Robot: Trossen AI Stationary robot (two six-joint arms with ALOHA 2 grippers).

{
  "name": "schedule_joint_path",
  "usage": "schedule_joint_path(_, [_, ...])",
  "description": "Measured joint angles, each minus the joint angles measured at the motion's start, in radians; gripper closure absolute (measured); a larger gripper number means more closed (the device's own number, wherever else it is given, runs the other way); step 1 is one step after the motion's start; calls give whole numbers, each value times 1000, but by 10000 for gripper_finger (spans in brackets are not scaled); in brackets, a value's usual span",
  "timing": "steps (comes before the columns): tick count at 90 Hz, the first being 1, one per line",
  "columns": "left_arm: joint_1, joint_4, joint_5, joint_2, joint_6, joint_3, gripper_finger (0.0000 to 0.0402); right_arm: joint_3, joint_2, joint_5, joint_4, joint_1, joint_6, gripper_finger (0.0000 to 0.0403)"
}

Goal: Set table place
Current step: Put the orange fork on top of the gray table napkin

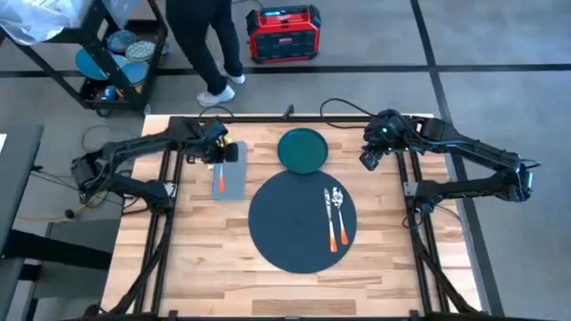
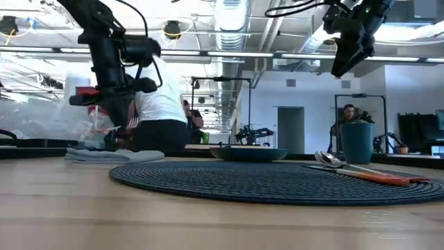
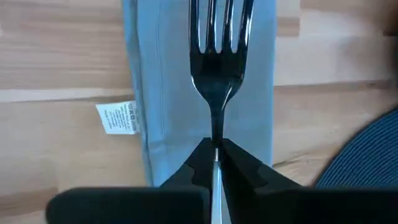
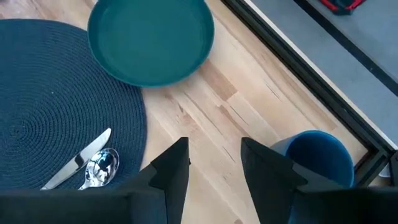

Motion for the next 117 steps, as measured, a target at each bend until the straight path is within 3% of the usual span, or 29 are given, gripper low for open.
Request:
schedule_joint_path(19, [-12, 98, 67, 120, 16, 0, 401, 0, 0, 1, 1, 0, 11, 271])
schedule_joint_path(43, [-25, 96, 66, 212, 8, 0, 402, 0, 0, 2, -7, 0, 27, 271])
schedule_joint_path(97, [22, 121, 29, 224, 44, 0, 401, 0, 0, 3, -3, 0, 29, 271])
schedule_joint_path(117, [22, 121, 50, 224, 38, 0, 374, 0, 0, 3, -2, 0, 29, 271])
